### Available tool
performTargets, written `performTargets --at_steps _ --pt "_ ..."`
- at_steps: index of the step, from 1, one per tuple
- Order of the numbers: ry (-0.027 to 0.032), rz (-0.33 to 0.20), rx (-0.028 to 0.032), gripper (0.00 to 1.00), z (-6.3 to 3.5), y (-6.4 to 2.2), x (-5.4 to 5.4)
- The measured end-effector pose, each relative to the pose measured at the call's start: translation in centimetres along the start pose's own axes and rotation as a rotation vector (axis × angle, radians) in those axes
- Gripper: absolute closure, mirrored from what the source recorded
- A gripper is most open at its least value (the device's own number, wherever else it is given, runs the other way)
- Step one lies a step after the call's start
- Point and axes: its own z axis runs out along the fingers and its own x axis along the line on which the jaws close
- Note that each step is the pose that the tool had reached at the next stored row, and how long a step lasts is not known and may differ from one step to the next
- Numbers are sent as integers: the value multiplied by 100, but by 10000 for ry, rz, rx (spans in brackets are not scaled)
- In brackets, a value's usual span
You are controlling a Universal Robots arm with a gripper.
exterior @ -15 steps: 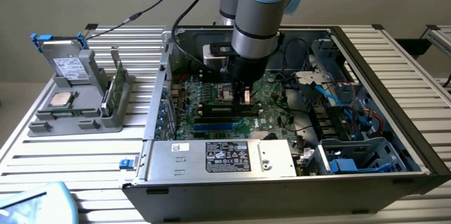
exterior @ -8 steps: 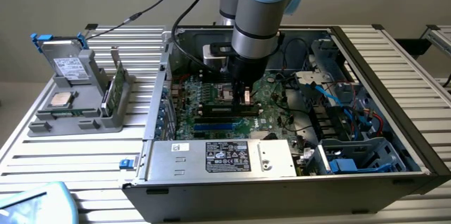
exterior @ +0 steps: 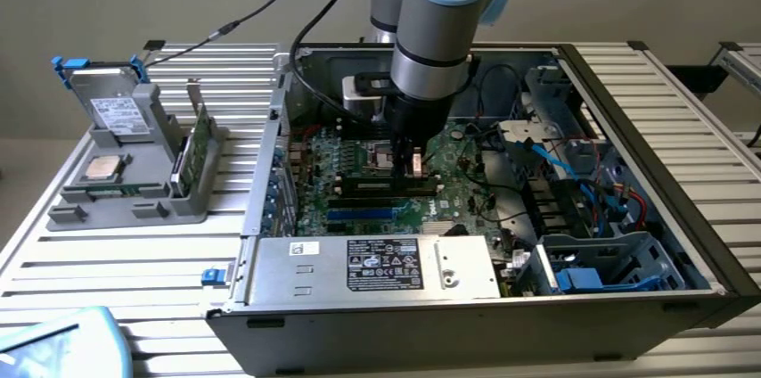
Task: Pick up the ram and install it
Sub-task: 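Insert the ram into the slot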
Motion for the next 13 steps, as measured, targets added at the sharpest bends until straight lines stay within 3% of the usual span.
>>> performTargets --at_steps 5,7,9,10,12,13 --pt "0 0 1 84 0 0 0" --pt "-1 0 1 78 0 0 0" --pt "-1 0 1 66 0 0 0" --pt "-1 0 0 66 0 0 0" --pt "-2 2 1 55 0 4 -1" --pt "-2 2 1 55 -3 13 -2"
